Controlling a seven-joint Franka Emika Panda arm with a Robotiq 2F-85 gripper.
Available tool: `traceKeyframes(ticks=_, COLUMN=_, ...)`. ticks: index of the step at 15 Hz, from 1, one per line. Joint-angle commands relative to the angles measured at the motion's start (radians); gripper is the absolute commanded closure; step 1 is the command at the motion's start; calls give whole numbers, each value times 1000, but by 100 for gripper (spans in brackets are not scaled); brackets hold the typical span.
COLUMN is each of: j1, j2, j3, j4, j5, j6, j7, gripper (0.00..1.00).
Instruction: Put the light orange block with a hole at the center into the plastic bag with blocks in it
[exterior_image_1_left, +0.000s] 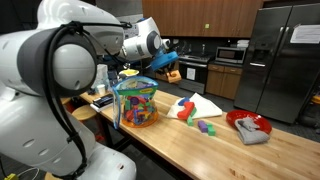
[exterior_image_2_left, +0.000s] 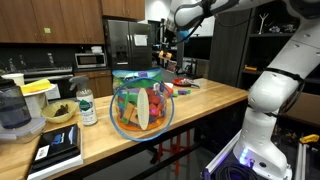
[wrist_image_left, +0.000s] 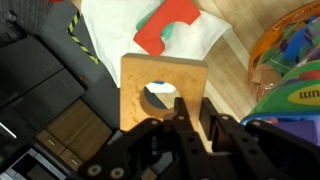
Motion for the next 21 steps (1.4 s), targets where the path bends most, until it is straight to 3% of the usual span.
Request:
traceKeyframes(ticks=1, j1=32, j2=-51, j3=14, j4=-46, j5=-6, j6=23, j7=-20, gripper=95)
traceKeyframes(ticks=21, j1=228, j2=-94, j3=71, j4=-146, j5=28, j6=160, j7=-125, gripper=95)
